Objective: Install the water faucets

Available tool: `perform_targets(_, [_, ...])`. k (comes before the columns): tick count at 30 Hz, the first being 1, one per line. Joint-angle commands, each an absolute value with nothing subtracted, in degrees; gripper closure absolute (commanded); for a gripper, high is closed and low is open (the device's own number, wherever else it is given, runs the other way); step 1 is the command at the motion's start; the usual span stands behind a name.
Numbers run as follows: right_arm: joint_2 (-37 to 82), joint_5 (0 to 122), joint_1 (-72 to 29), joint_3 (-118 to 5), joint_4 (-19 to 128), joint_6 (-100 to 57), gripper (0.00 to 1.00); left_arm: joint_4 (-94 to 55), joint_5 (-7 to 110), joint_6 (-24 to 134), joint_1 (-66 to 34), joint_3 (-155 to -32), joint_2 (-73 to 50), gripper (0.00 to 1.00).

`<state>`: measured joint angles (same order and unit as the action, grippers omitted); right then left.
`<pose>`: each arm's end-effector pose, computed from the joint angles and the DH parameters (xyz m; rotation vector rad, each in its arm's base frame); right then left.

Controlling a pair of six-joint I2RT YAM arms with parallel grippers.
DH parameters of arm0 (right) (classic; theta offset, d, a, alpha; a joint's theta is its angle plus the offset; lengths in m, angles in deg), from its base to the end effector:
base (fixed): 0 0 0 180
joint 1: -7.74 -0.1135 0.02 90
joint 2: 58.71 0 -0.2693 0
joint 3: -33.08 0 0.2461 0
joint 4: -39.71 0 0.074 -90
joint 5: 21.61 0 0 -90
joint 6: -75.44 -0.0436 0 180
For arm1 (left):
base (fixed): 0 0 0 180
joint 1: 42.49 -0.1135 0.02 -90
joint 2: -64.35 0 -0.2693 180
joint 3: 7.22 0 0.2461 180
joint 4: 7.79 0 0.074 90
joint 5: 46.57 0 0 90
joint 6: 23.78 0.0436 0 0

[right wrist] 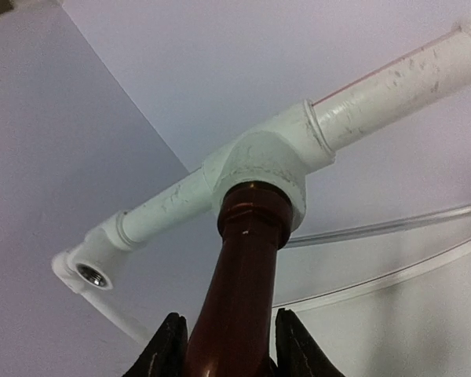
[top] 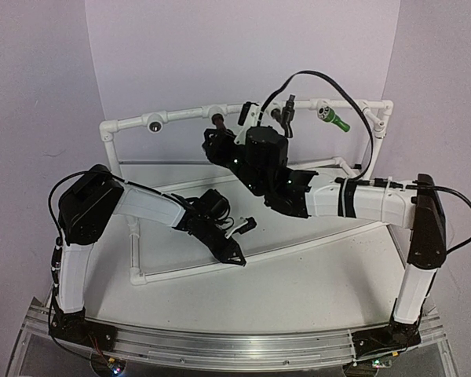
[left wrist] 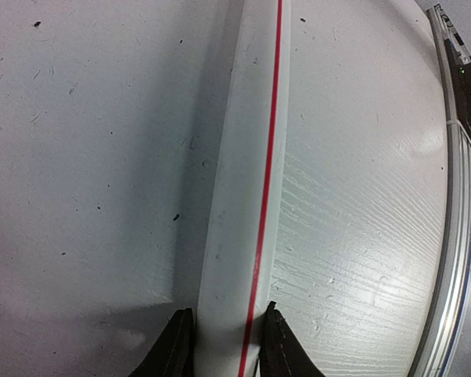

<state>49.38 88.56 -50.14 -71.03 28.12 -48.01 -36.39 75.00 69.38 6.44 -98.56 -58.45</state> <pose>0.2589 0.3842 0.3676 -0.0195 1.5337 1.0415 0.2661 -0.3401 0.1151 1.3719 2.3414 -0.9861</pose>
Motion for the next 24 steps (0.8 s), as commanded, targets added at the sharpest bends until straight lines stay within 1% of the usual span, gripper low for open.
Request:
perform_targets(1, [50.45,78.91,-47.29,-70.83,16.64,-73.92,1.0,-44.84,66.42,64.3,6.82,-94.4,-66.43,1.0])
perform_targets(3, [51.16,75.37,-47.19,-71.18,12.66,-76.33,0.95,-44.72,66.51,64.37,6.81,-94.23,-66.54,1.0])
perform_targets(5, [51.53,71.73,-47.21,-71.89,10.48,-76.17,0.87,-44.74,66.24,64.35,6.83,-94.31,-66.78,1.0])
perform_targets(8, [50.65,68.77,-47.21,-71.34,9.58,-74.0,0.64,-44.66,66.47,64.37,6.8,-94.12,-65.94,1.0])
perform_targets(12, [46.32,66.78,-47.19,-65.72,10.75,-68.55,0.39,-44.42,66.24,64.38,6.79,-93.7,-65.67,1.0])
perform_targets(14, [43.27,66.96,-47.33,-63.02,14.01,-64.05,0.28,-44.38,66.05,64.39,6.81,-93.73,-66.03,1.0])
perform_targets(17, [39.84,67.26,-47.6,-60.36,20.35,-58.53,0.18,-44.39,66.29,64.32,6.82,-93.74,-65.61,1.0])
perform_targets(18, [38.85,67.5,-47.79,-60.13,23.59,-56.47,0.16,-44.32,66.43,64.34,6.83,-93.74,-65.44,1.0])
perform_targets(20, [36.72,68.84,-48.45,-60.56,30.52,-50.94,0.14,-44.28,66.38,64.35,6.82,-93.75,-65.46,1.0])
perform_targets(22, [34.74,73.74,-49.48,-61.06,37.36,-44.98,0.13,-44.28,66.27,64.38,6.78,-93.72,-65.93,1.0])
perform_targets(24, [32.41,76.36,-50.65,-61.34,42.69,-35.61,0.12,-44.3,66.12,64.34,6.85,-93.73,-65.95,1.0])
